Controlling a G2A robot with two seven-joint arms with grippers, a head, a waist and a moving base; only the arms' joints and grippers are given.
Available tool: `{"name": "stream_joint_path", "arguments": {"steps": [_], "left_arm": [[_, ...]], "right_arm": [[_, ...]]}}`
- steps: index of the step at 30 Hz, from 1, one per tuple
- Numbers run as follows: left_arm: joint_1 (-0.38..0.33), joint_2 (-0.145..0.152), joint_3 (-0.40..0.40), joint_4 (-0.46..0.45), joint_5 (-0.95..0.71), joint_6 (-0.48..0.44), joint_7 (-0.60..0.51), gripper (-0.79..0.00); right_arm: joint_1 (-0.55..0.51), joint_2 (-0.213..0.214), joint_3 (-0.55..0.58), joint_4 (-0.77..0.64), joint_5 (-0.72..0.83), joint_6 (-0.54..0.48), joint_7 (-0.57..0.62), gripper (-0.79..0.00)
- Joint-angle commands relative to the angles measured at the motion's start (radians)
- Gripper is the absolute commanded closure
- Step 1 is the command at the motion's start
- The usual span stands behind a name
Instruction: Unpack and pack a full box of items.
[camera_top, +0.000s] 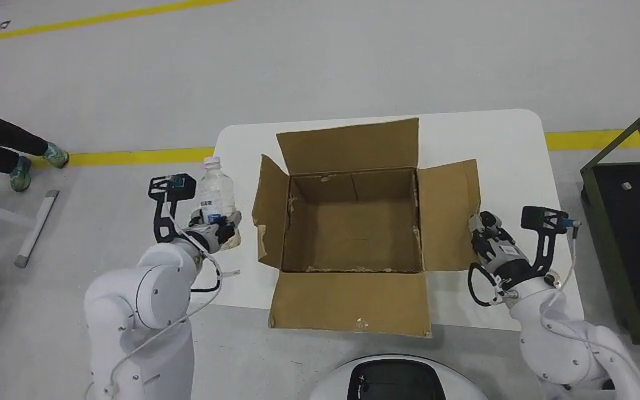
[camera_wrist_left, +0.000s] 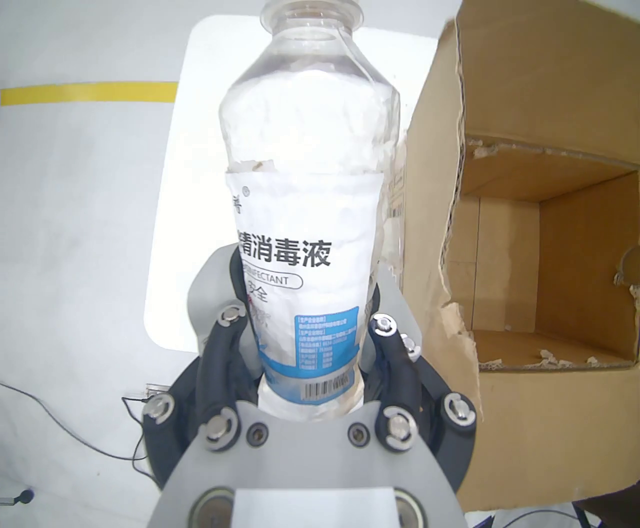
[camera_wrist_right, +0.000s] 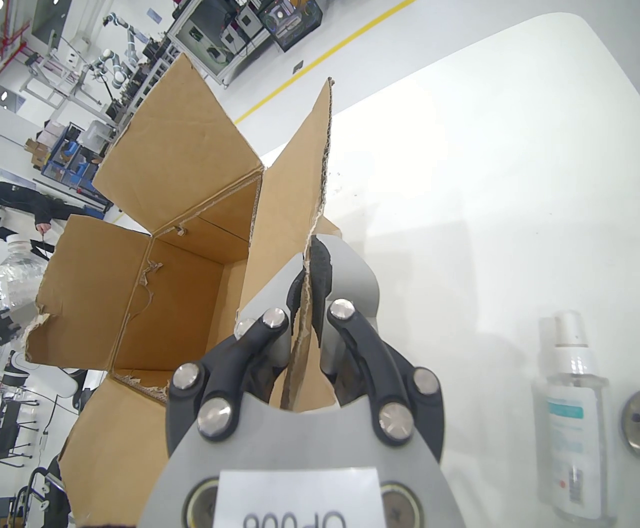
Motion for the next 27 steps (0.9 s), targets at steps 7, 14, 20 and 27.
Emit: {"name": "stream_joint_path", "arguments": {"steps": [7, 14, 20, 27], "left_arm": [[-0.123, 0.005, 0.036, -0.006, -0.064, 0.015, -0.062, 0.0], [-0.19, 0.0, 0.148, -0.031, -0.183, 0.046, -0.108, 0.0], [-0.207, -0.004, 0.282, -0.018, -0.216, 0.049, -0.137, 0.0], [-0.198, -0.012, 0.41, 0.098, -0.289, 0.06, -0.134, 0.0]], "right_arm": [[-0.004, -0.001, -0.013, -0.01, -0.014, 0.018, 0.001, -0.185], [-0.01, -0.002, 0.004, -0.019, -0.013, 0.037, -0.02, -0.785], [-0.022, -0.002, 0.053, -0.035, -0.026, 0.054, -0.062, -0.785], [-0.036, 0.0, 0.143, -0.079, -0.064, 0.084, -0.107, -0.785]]}}
